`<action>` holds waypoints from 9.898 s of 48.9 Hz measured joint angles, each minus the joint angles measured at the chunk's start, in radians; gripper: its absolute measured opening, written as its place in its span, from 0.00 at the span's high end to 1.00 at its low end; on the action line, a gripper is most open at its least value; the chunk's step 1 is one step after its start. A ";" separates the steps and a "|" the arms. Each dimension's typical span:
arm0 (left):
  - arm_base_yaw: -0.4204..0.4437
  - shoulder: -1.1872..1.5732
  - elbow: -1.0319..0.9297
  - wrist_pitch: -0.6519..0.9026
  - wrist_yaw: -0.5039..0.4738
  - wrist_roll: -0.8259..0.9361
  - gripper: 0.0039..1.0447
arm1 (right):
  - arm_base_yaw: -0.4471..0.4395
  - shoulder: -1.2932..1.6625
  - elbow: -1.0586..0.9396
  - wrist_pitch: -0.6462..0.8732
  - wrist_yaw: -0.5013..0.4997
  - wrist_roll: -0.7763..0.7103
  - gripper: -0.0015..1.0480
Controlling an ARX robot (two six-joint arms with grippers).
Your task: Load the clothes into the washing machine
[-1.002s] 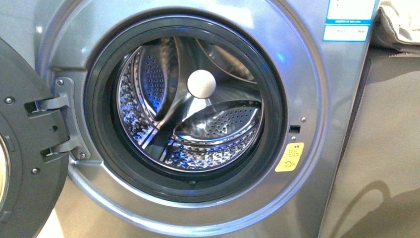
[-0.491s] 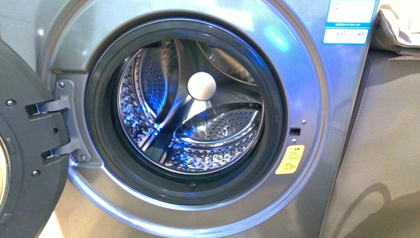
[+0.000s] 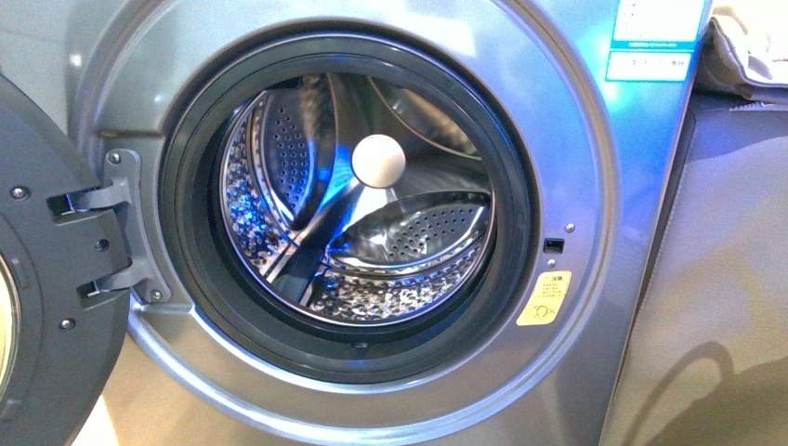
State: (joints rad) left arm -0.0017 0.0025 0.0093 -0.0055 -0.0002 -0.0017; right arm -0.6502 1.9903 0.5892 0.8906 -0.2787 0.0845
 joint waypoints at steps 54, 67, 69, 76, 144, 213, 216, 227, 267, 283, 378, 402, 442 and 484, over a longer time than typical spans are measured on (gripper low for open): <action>0.000 0.000 0.000 0.000 0.000 0.000 0.06 | 0.151 0.970 0.507 0.028 0.212 0.053 0.07; 0.000 0.000 0.000 0.000 0.000 0.000 0.06 | 0.155 1.061 0.595 0.029 0.236 0.039 0.07; 0.000 0.000 0.000 0.000 0.000 0.000 0.06 | 0.156 1.072 0.609 0.027 0.241 0.038 0.07; 0.000 0.000 0.000 0.000 0.000 0.000 0.06 | 0.156 1.093 0.639 0.013 0.245 0.037 0.07; 0.000 -0.001 0.000 0.000 0.000 0.000 0.06 | 0.138 0.651 0.052 0.504 0.113 0.111 0.88; 0.000 -0.002 0.000 0.000 0.000 0.000 0.06 | 0.510 -1.077 0.072 -0.340 0.112 0.076 0.89; 0.000 -0.002 0.000 0.000 0.000 0.000 0.06 | 0.573 -1.088 0.132 -0.373 0.143 0.042 0.89; 0.000 -0.002 0.000 0.000 0.000 0.000 0.06 | 0.863 -1.072 0.388 -0.456 0.273 -0.129 0.89; 0.000 -0.002 0.000 0.000 0.000 0.000 0.06 | 1.246 -0.706 0.890 -0.835 0.161 -0.080 0.89; 0.000 -0.002 0.000 0.000 0.000 0.000 0.06 | 1.239 -0.721 0.890 -0.886 0.059 0.022 0.89; -0.222 1.182 0.880 0.774 0.821 -0.315 0.06 | 1.237 -0.721 0.890 -0.886 0.062 0.025 0.89; -0.335 1.280 0.941 0.890 0.570 -0.266 0.06 | 1.234 -0.721 0.891 -0.886 0.068 0.025 0.89; -0.439 1.447 1.062 1.014 0.187 -0.185 0.06 | 1.231 -0.721 0.898 -0.886 0.079 0.024 0.89; -0.365 1.473 0.996 1.028 0.033 -0.189 0.89 | 1.234 -0.730 0.902 -0.886 0.060 0.026 0.06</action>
State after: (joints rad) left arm -0.3668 1.4754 1.0050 1.0229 0.0326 -0.1905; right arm 0.5838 1.2602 1.4914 0.0048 -0.2192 0.1104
